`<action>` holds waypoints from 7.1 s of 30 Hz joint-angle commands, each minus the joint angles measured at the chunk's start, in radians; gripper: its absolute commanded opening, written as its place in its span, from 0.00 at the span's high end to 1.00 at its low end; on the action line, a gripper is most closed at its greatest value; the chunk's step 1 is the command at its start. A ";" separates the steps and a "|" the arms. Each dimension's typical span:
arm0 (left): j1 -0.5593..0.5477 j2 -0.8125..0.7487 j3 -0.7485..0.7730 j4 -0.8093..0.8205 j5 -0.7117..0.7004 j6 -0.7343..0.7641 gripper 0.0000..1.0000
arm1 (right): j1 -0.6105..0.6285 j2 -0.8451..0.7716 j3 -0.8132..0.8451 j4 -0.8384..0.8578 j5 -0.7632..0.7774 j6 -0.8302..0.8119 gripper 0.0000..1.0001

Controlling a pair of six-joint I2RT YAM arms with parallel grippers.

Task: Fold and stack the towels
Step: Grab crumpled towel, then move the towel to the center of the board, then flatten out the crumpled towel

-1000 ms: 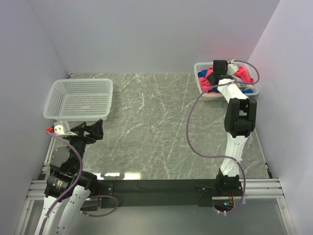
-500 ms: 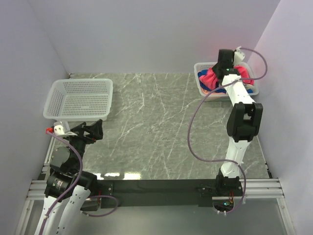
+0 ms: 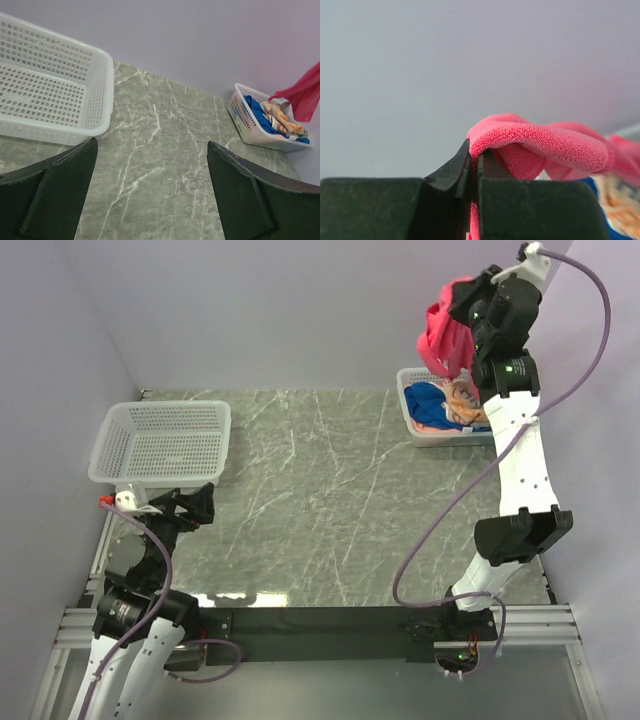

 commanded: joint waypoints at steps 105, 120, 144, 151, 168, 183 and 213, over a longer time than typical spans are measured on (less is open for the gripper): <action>-0.150 1.588 0.477 0.313 0.044 -0.506 0.66 | 0.526 0.299 -0.636 0.129 -0.115 0.198 1.00; -0.142 1.408 0.707 0.074 -0.065 -0.208 0.99 | 0.365 0.023 -0.717 0.094 -0.071 0.090 1.00; -0.144 1.111 0.046 0.128 0.163 -0.345 0.99 | 0.314 -0.330 -1.436 0.186 0.017 0.154 0.90; -0.144 0.980 -0.023 0.099 0.220 -0.348 0.70 | 0.313 -0.412 -1.433 0.136 -0.097 0.067 0.51; -0.086 1.124 0.160 0.140 0.206 -0.217 0.25 | 0.314 -0.114 -1.197 0.256 -0.394 -0.087 0.44; -0.078 1.226 0.197 0.137 0.231 -0.207 0.24 | 0.316 -0.032 -1.211 0.327 -0.487 -0.111 0.49; -0.078 1.204 0.197 0.100 0.218 -0.210 0.24 | 0.432 -0.084 -1.125 0.173 -0.289 -0.269 0.61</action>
